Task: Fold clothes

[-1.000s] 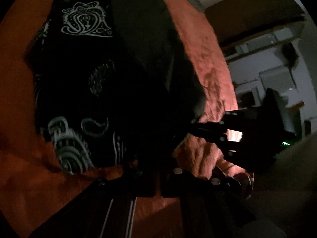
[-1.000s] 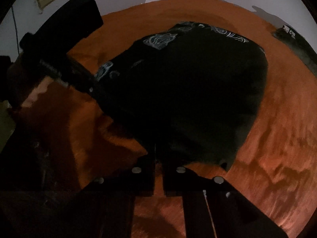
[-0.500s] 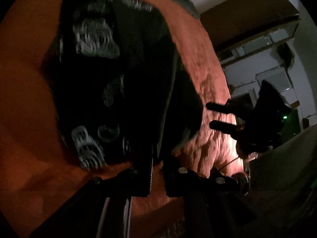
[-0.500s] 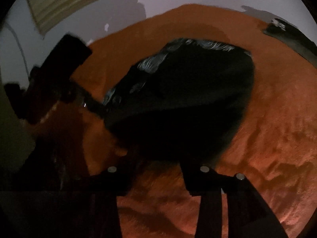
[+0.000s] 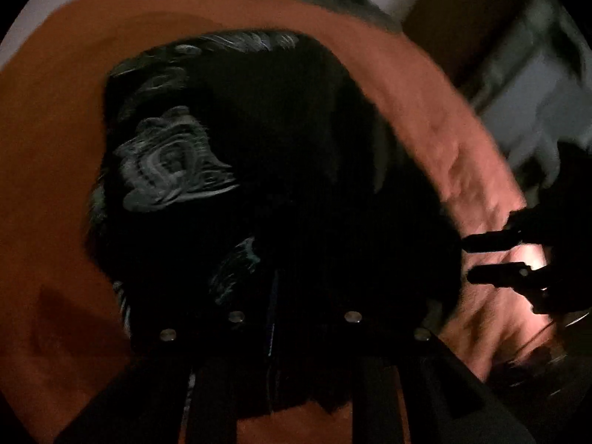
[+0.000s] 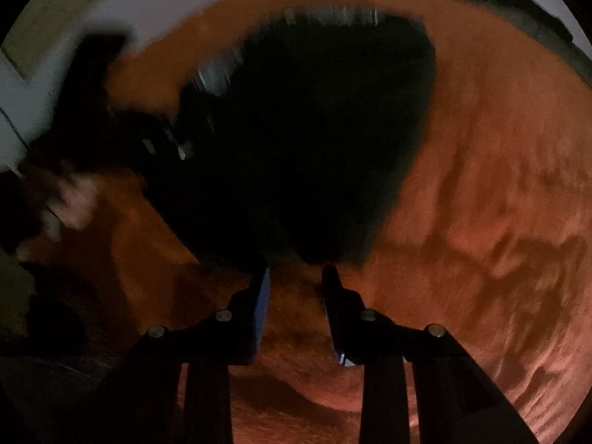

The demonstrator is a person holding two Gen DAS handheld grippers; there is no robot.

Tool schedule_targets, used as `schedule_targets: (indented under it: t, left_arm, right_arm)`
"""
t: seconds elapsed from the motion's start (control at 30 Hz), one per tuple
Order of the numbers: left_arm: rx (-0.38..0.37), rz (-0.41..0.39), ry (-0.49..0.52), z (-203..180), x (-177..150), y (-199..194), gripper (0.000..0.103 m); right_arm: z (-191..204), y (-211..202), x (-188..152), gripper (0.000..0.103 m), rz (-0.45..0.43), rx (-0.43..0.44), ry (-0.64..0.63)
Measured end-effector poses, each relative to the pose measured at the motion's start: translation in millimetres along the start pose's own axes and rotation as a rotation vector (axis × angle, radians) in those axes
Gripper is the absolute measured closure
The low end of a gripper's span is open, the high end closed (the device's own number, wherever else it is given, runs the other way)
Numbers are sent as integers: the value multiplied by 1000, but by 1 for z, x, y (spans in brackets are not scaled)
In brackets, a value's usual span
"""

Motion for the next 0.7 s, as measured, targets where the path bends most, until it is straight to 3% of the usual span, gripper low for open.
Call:
schedule_targets:
  t: [0.2, 0.3, 0.47, 0.6, 0.7]
  left_arm:
    - [-61, -55, 122, -25, 17, -16, 81]
    - [-57, -22, 141, -27, 9, -3, 78]
    - [-43, 58, 96, -26, -35, -4, 78]
    - [-31, 62, 102, -23, -49, -35, 78]
    - [-32, -6, 167, -28, -21, -51, 77]
  right_arm:
    - [5, -31, 36, 75, -191, 61, 41]
    - [5, -7, 38, 75, -155, 70, 31]
    - [-12, 39, 9, 75, 11, 32, 96]
    - [-24, 25, -7, 75, 27, 45, 170]
    - [-19, 7, 1, 75, -17, 61, 149]
Point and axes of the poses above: each gripper's, at about its wrist camera, not at the fingertips, and y roughly the way its jaws point, z to its left, x to its top, the point moved 1 cm from there along y, roughly the way its jaws point, and after that the axes turned 11 degrees about -z, right-handed, at the moved point
